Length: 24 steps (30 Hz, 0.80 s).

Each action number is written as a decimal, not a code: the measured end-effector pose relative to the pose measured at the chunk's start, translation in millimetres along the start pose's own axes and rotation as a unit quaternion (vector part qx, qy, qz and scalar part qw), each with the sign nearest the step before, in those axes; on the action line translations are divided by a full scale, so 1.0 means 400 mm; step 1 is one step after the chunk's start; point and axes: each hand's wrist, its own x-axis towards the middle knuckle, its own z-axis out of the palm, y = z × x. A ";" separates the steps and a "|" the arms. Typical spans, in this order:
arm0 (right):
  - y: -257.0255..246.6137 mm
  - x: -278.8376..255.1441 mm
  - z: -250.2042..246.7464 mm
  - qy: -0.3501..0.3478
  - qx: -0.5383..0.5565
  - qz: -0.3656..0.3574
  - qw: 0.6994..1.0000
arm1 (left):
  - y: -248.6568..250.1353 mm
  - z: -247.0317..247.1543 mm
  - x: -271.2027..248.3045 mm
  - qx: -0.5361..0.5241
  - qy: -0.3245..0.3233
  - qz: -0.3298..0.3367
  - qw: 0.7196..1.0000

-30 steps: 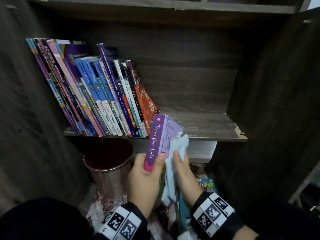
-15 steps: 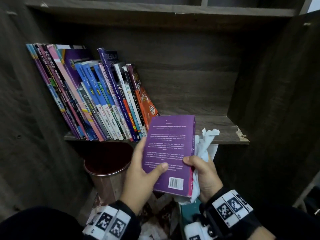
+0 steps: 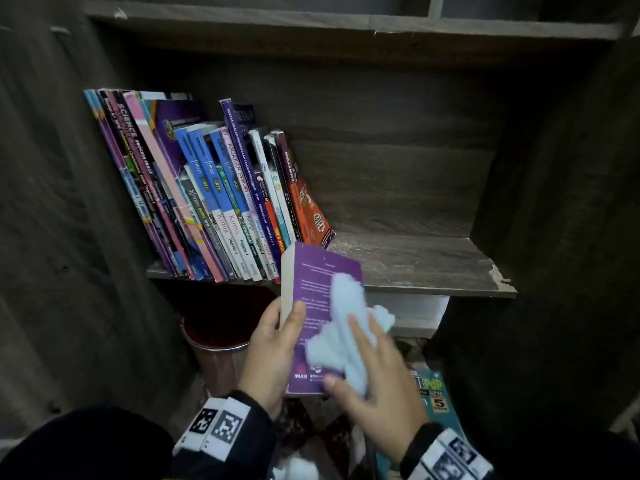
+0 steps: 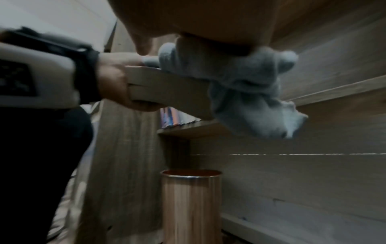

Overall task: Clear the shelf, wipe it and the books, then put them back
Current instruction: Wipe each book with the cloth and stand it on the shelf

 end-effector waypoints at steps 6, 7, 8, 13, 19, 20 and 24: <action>0.047 0.054 0.008 0.045 0.063 0.018 0.997 | -0.027 0.018 -0.034 0.076 -0.065 -0.011 0.995; 0.064 0.078 -0.012 0.087 0.115 0.056 0.988 | -0.031 0.029 -0.047 0.081 -0.089 -0.023 0.992; 0.079 0.098 -0.032 0.120 0.143 0.090 0.978 | -0.032 0.041 -0.061 0.082 -0.114 -0.034 0.989; 0.044 0.058 -0.031 0.124 0.074 0.033 0.989 | -0.029 0.049 -0.054 0.079 -0.120 -0.008 0.990; 0.042 0.060 -0.016 0.110 0.039 -0.069 0.991 | -0.014 0.030 -0.046 0.095 -0.132 0.011 0.987; 0.049 0.075 -0.031 0.137 0.067 -0.031 0.988 | -0.012 0.035 -0.052 0.086 -0.136 0.006 0.987; 0.056 0.094 -0.043 0.194 0.238 0.146 0.940 | -0.005 0.058 -0.064 0.051 -0.130 0.016 0.990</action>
